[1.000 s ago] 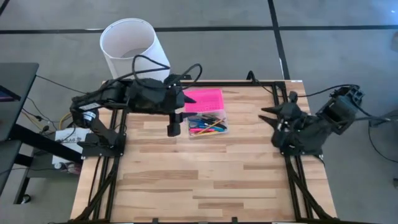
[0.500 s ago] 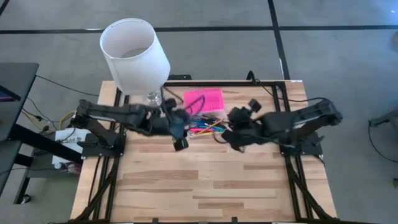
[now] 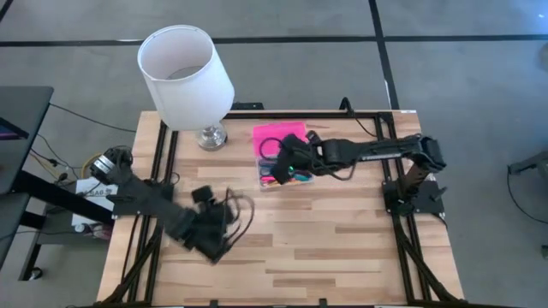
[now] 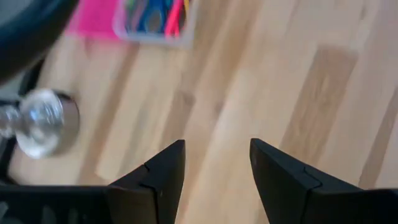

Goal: Pick & place school supplies into a supply box
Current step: Close the pink supply box

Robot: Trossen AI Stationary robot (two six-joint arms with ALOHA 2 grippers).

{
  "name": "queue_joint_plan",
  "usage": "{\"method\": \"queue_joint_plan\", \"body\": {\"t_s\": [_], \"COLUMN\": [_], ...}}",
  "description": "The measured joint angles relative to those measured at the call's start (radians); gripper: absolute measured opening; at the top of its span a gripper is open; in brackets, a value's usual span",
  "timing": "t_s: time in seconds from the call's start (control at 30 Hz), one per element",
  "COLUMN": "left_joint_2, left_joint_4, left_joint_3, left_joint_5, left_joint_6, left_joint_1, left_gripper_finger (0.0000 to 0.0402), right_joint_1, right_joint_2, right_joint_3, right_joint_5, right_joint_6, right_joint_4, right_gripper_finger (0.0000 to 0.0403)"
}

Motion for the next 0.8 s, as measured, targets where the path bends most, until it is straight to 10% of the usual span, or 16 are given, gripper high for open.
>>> {"method": "queue_joint_plan", "body": {"t_s": [0.33,0.8], "left_joint_2": [0.0,0.0], "left_joint_4": [0.009,0.01], "left_joint_3": [-0.184,-0.185], "left_joint_5": [-0.121,-0.189], "left_joint_6": [-0.539,-0.635], "left_joint_1": [-0.295,-0.367], "left_gripper_finger": [0.0169,0.0168], "right_joint_1": [-0.191,-0.319], "right_joint_2": [0.181,0.353], "right_joint_3": [0.001,0.0], "right_joint_5": [-0.136,-0.304], "right_joint_6": [0.113,0.167], "right_joint_4": [0.129,0.192], "right_gripper_finger": [0.0118,0.0118]}}
